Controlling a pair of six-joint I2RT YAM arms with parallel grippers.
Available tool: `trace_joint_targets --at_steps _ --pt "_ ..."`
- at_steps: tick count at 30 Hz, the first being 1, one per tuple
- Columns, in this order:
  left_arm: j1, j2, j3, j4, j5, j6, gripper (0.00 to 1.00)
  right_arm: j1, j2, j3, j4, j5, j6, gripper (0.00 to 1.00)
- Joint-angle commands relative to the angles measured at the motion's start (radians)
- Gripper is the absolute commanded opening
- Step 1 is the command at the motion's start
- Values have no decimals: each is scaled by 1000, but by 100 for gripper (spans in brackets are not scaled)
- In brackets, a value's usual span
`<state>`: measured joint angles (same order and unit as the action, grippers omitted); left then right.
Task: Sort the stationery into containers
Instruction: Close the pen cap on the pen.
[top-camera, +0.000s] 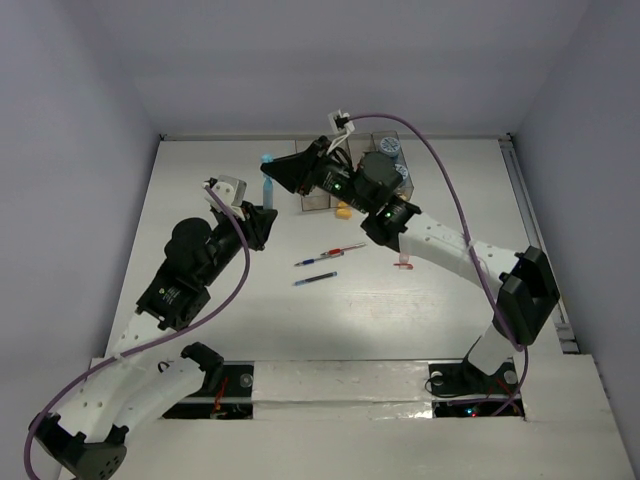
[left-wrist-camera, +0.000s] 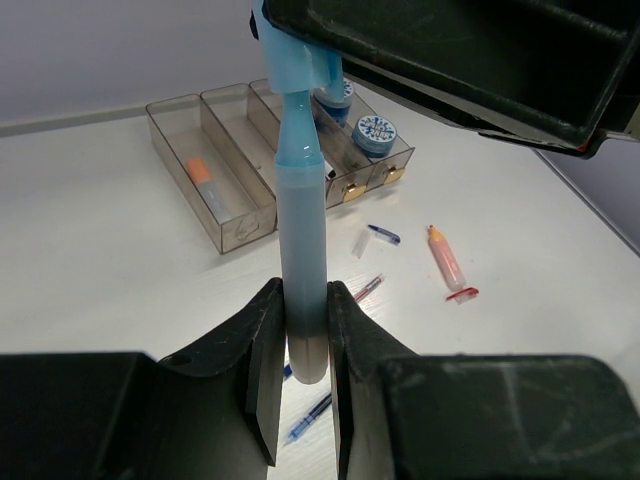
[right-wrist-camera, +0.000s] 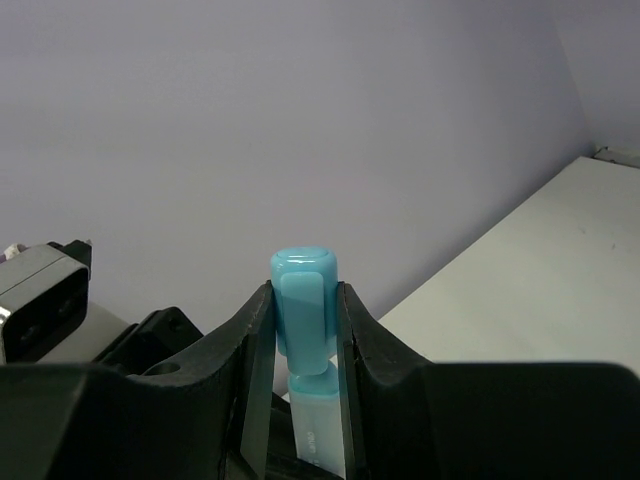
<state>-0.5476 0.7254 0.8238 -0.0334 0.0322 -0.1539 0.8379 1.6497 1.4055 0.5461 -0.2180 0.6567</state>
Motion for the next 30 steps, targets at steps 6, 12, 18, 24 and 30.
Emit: trace_joint_targets --at_steps 6,12,18,24,30 --pt "17 -26 -8 55 -22 2 0 36 -7 18 43 41 -46 0" --pt "26 -44 -14 63 -69 -6 0 82 -13 -16 52 106 -72 0" --pt "26 -53 -18 69 -80 -12 0 115 -27 -57 72 176 -100 0" --pt "26 -70 -25 79 -89 -15 0 133 -27 -82 78 192 -86 0" --pt "26 -70 -26 81 -110 -21 0 177 -4 -112 66 203 -60 0"
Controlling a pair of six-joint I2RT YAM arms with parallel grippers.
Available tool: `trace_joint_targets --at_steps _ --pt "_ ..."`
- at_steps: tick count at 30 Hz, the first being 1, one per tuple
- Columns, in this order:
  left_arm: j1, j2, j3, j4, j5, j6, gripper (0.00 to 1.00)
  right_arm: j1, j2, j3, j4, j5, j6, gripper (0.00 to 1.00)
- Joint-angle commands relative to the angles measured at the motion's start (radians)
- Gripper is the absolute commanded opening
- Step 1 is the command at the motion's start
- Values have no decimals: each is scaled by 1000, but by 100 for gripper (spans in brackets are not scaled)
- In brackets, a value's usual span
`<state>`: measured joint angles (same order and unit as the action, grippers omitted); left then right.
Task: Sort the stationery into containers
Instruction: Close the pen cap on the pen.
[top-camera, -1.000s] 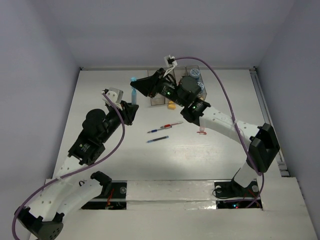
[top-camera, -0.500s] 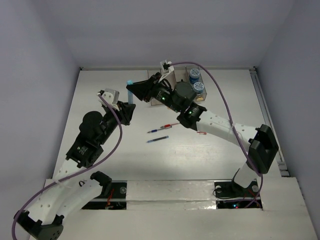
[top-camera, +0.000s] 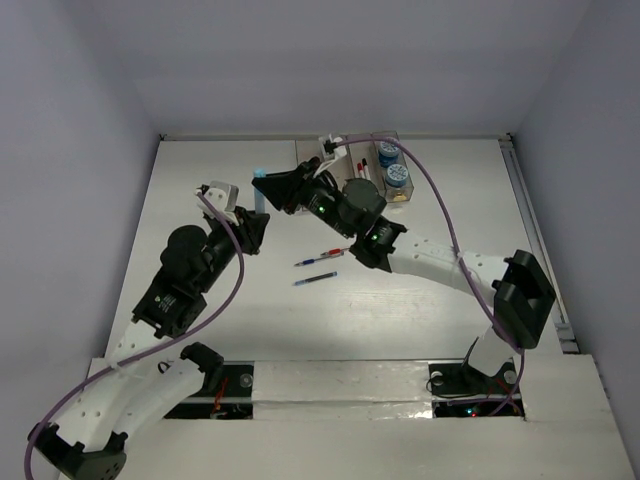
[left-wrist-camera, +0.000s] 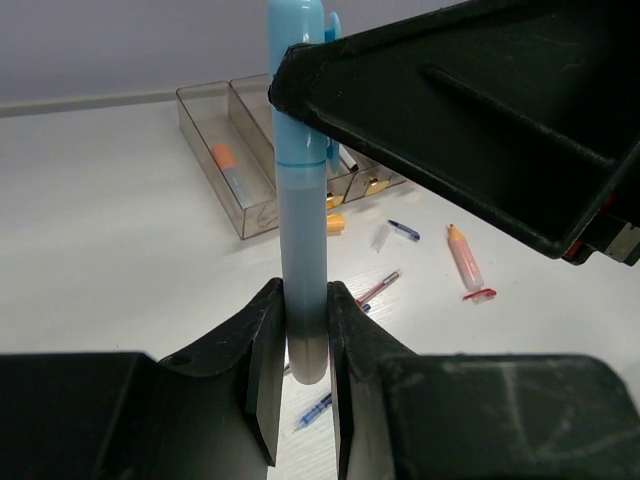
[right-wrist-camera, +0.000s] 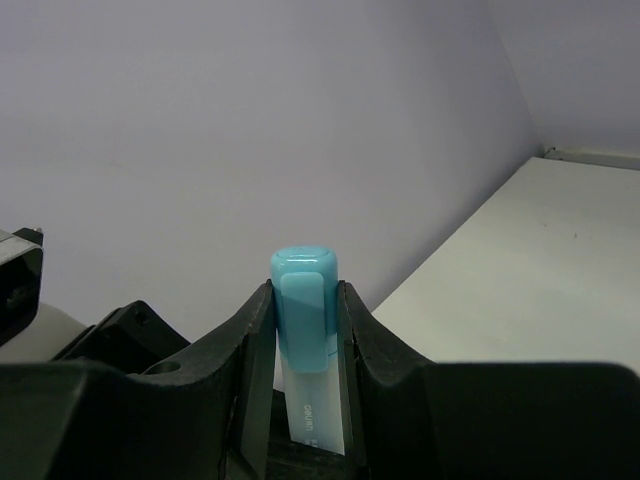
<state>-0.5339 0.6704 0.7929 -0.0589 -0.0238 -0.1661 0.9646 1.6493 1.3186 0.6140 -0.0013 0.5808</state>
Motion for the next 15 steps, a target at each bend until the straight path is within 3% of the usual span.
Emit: trace_joint_targets --at_steps 1,15 --pt "12 -17 6 106 -64 -7 0 51 0 -33 -3 -19 19 0" --pt "31 14 95 128 -70 -30 0 102 -3 -257 -51 -86 105 0"
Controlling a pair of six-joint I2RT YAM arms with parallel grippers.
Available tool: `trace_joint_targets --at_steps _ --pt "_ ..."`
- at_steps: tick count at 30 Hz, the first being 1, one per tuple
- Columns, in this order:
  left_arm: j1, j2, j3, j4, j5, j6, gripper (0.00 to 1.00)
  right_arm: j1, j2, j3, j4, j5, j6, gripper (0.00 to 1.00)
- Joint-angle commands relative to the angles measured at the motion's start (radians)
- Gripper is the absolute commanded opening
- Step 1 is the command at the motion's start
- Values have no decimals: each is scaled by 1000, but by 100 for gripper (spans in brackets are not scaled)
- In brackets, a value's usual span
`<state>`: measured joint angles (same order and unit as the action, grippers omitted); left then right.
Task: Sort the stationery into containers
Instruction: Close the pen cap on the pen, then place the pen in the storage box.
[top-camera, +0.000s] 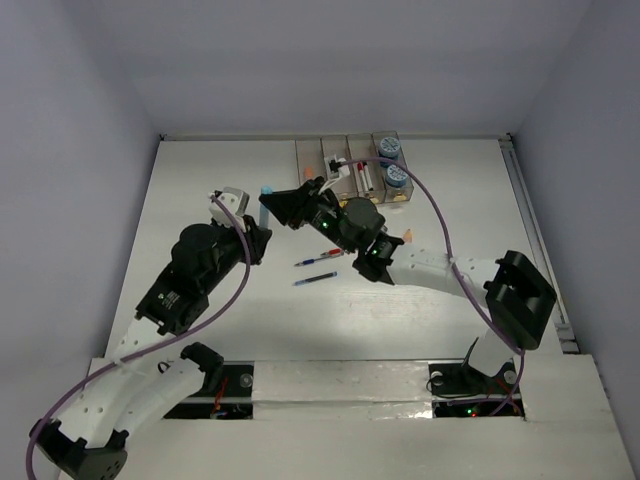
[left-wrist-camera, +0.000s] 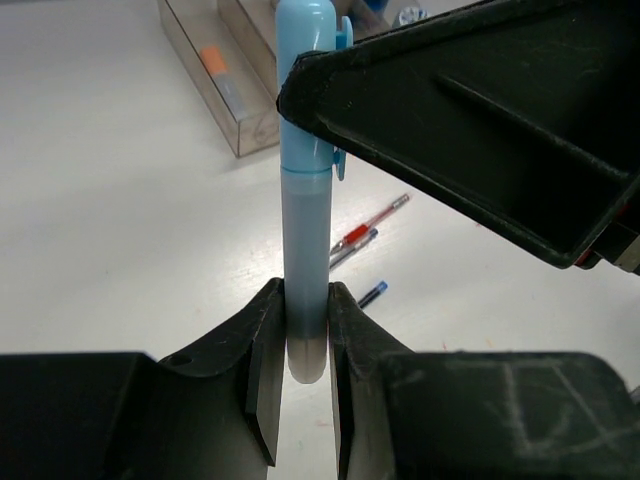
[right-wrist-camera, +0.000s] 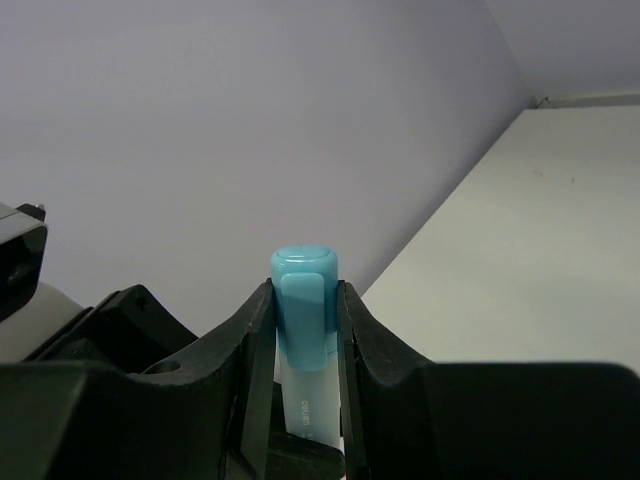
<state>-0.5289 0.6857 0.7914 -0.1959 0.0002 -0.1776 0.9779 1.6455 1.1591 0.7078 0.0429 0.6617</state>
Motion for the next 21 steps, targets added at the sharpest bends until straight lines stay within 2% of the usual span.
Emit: trace_joint_targets --at_steps 1,12,21 --pt "26 3 106 265 -95 -20 0 88 -3 -136 -145 -130 29 0" --pt "26 129 247 320 -106 -20 0 159 -41 -303 -107 -138 76 0" --pt "-2 207 295 389 -103 -40 0 179 -26 -309 -91 -121 119 0"
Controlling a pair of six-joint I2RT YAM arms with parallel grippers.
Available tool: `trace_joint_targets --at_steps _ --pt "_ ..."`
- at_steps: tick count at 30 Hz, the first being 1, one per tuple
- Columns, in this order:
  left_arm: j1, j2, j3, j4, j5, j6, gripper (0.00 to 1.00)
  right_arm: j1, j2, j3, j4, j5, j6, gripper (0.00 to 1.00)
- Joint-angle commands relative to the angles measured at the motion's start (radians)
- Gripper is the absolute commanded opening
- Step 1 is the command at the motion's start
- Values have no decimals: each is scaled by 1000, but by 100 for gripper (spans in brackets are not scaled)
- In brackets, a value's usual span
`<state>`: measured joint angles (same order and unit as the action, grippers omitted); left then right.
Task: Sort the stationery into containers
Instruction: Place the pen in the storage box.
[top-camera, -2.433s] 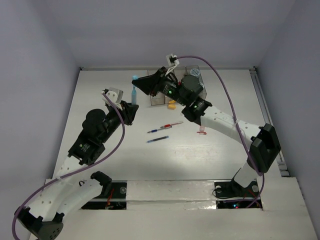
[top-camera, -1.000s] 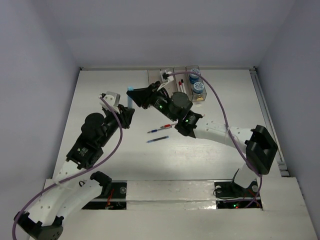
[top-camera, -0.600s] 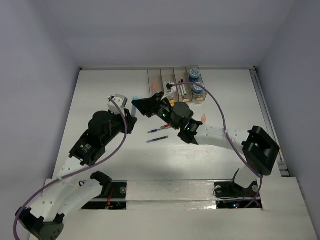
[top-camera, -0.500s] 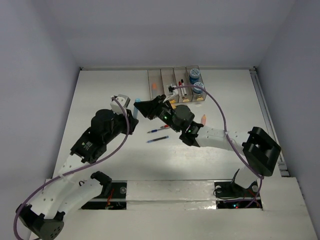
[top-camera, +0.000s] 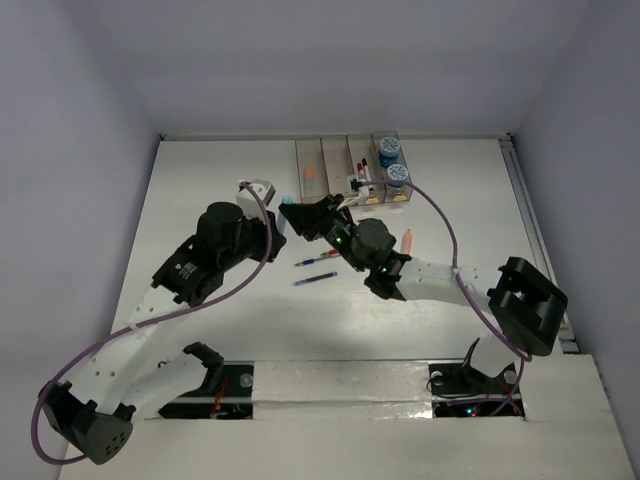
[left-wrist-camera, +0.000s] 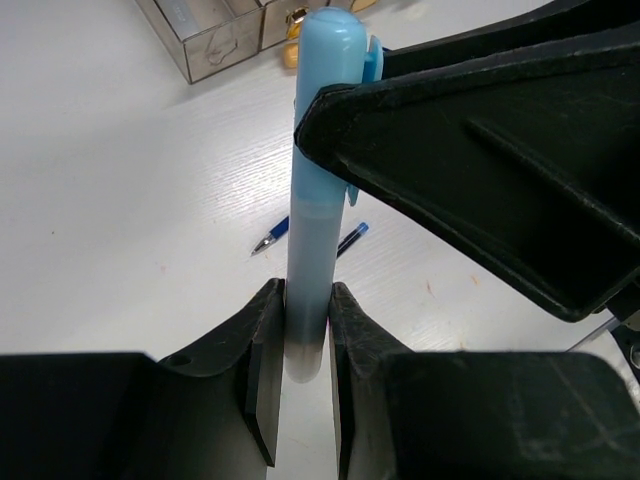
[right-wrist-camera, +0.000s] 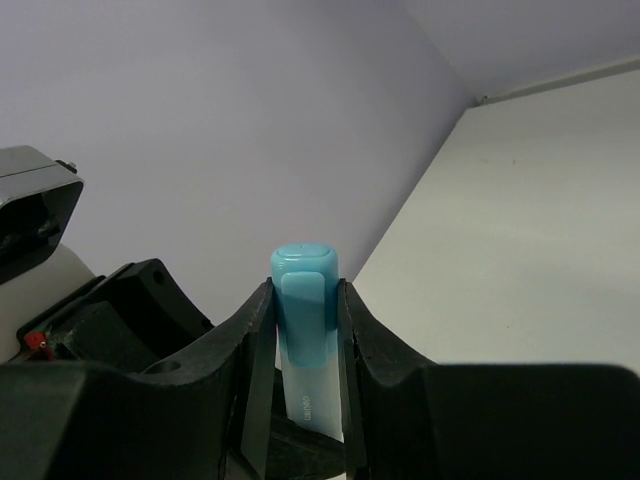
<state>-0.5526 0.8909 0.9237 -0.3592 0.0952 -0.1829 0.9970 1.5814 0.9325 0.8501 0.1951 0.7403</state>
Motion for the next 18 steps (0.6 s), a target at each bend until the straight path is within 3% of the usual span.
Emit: trace_joint_targets --at_steps 1,5,9,12,18 --pt "22 -1 161 551 -201 -35 0 151 28 -84 -236 -241 36 0" --pt "13 -47 113 501 -196 -41 2 39 -29 -32 -255 -241 27 0" --pt "13 -112 48 428 -177 -50 36 -99 -41 95 -307 -217 -44 0" --pt "13 -182 -11 365 -183 -55 55 -201 -12 214 -347 -204 -82 0" --pt "13 -328 -118 287 -216 -67 77 -342 127 377 -396 -206 -126 0"
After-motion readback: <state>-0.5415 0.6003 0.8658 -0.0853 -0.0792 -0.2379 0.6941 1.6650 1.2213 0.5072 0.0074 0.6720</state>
